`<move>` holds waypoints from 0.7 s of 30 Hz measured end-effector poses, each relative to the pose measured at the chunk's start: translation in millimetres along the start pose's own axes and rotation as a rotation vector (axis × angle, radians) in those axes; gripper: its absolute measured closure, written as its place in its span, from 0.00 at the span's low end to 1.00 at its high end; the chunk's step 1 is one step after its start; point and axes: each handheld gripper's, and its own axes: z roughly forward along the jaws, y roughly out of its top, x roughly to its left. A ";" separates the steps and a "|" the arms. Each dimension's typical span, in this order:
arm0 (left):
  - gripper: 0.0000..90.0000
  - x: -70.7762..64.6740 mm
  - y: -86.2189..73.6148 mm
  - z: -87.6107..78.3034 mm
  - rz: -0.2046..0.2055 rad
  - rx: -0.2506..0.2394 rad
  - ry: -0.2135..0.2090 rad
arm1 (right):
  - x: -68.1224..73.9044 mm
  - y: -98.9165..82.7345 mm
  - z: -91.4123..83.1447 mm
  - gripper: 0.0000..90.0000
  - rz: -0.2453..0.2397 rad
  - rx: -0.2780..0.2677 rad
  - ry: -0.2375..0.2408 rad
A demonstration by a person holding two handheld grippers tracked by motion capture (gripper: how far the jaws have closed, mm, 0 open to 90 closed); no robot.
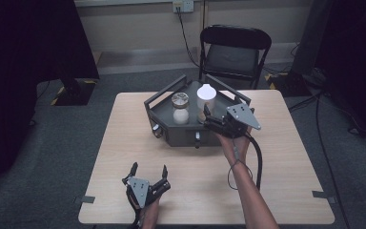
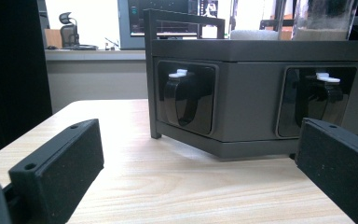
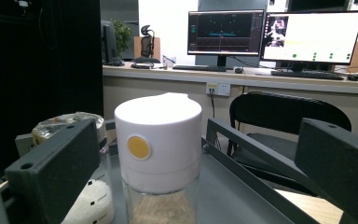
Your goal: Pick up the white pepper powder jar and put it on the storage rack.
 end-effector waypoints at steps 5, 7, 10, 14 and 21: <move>0.00 0.0 0.0 0.0 0.000 0.000 0.000 | -2.7 -3.9 -8.5 0.00 0.001 -0.018 0.018; 0.00 0.0 -0.1 0.0 0.000 -0.001 0.000 | -3.0 -6.1 -11.8 0.00 -0.001 -0.027 0.017; 0.00 -0.1 -0.1 0.1 0.000 -0.001 0.000 | -4.6 -9.1 -17.1 0.00 0.005 -0.035 0.021; 0.00 -0.2 -0.2 0.1 0.000 -0.001 0.001 | -4.5 -12.4 -23.6 0.00 0.005 -0.042 0.020; 0.00 -0.2 -0.2 0.1 0.000 -0.001 0.001 | -3.9 -17.0 -35.9 0.00 -0.004 -0.053 0.016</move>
